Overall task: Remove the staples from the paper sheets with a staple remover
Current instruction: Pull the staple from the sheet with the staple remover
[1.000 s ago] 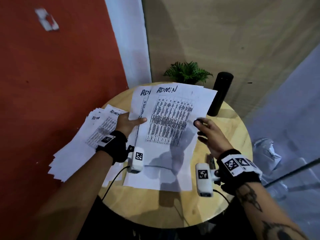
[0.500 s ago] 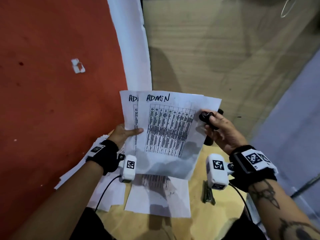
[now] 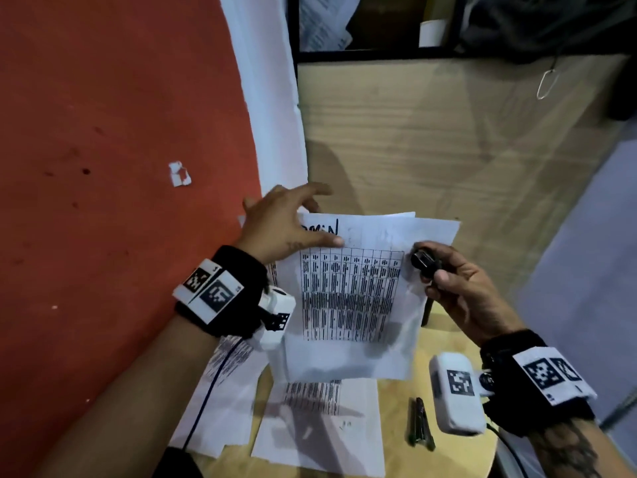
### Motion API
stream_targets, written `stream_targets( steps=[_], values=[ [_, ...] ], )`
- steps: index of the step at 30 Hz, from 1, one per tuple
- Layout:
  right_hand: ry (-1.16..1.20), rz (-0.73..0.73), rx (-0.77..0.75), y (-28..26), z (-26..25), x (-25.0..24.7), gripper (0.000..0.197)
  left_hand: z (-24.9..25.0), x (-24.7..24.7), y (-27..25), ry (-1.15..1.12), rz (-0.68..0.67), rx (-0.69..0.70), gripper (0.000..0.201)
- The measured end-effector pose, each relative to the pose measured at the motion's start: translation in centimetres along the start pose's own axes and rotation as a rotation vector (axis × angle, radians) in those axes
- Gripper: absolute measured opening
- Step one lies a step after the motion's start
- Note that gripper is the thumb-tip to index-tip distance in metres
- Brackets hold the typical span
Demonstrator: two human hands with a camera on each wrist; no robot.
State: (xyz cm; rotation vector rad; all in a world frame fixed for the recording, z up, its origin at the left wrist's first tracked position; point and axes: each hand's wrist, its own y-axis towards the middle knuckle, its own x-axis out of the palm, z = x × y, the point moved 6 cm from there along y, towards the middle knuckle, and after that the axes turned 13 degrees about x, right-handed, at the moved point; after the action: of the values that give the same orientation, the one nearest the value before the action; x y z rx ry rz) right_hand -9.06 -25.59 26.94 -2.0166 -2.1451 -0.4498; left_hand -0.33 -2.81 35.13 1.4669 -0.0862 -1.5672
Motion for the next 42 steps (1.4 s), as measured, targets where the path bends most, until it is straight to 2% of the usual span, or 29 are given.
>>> stream_targets(
  steps=[3, 4, 6, 8, 10, 11, 14, 15, 17, 19, 22, 24, 26, 29, 34, 37, 42],
  values=[
    [0.039, 0.026, -0.008, -0.7, 0.1, -0.4, 0.068, 1.0, 0.9, 0.4, -0.127, -0.080, 0.051, 0.040],
    [0.052, 0.030, -0.012, -0.8, 0.2, -0.7, 0.067, 1.4, 1.1, 0.4, -0.170, -0.080, 0.076, 0.034],
    [0.074, 0.037, -0.009, -1.2, 0.4, -0.9, 0.059, 2.0, 1.3, 0.4, -0.251, -0.058, 0.120, 0.040],
    [0.096, 0.055, -0.001, -1.5, 0.6, -1.0, 0.038, 2.6, 1.3, 0.2, -0.272, -0.045, 0.152, 0.045],
    [0.096, 0.073, 0.008, -1.9, 0.6, -0.9, 0.035, 2.5, 1.4, 0.2, -0.271, -0.065, 0.149, 0.041],
    [0.092, 0.063, 0.006, -2.0, 0.6, -0.6, 0.037, 2.4, 1.6, 0.1, -0.278, -0.082, 0.143, 0.038],
    [0.022, 0.116, -0.023, -2.1, 0.4, -0.4, 0.065, 2.3, 1.8, 0.0, -0.290, -0.114, 0.128, 0.041],
    [-0.022, 0.171, -0.043, -2.2, 0.2, -0.4, 0.068, 2.3, 1.8, 0.0, -0.284, -0.113, 0.126, 0.040],
    [-0.132, 0.293, -0.136, -2.3, -0.4, -0.3, 0.069, 2.5, 1.7, 0.0, -0.288, -0.100, 0.126, 0.025],
    [-0.319, 0.418, -0.302, -2.9, -1.9, 0.5, 0.064, 2.6, 1.4, -0.1, -0.317, -0.076, 0.116, 0.014],
    [-0.778, 0.489, -0.569, -3.7, -4.3, 3.5, 0.054, 2.8, 1.1, -0.3, -0.383, -0.062, 0.099, 0.021],
    [-0.978, 0.430, -0.647, -3.4, -5.0, 5.2, 0.052, 3.1, 1.0, -0.5, -0.436, -0.075, 0.106, 0.032],
    [-1.111, 0.317, -0.574, -2.3, -5.2, 6.2, 0.054, 3.3, 0.7, -0.5, -0.484, -0.076, 0.109, 0.033],
    [-1.234, 0.248, -0.441, -0.9, -5.3, 6.6, 0.057, 2.9, 0.3, -0.7, -0.552, -0.088, 0.091, 0.024],
    [-1.270, 0.221, -0.388, -0.7, -6.2, 7.0, 0.054, 2.3, 0.2, -1.2, -0.588, -0.100, 0.065, 0.017],
    [-1.306, 0.215, -0.359, -1.0, -6.4, 7.8, 0.054, 1.7, 0.4, -1.1, -0.503, -0.081, 0.066, 0.016],
    [-1.325, 0.227, -0.346, -1.5, -7.0, 8.6, 0.054, 1.7, 0.4, -0.9, -0.348, -0.056, 0.086, 0.040]
  ],
)
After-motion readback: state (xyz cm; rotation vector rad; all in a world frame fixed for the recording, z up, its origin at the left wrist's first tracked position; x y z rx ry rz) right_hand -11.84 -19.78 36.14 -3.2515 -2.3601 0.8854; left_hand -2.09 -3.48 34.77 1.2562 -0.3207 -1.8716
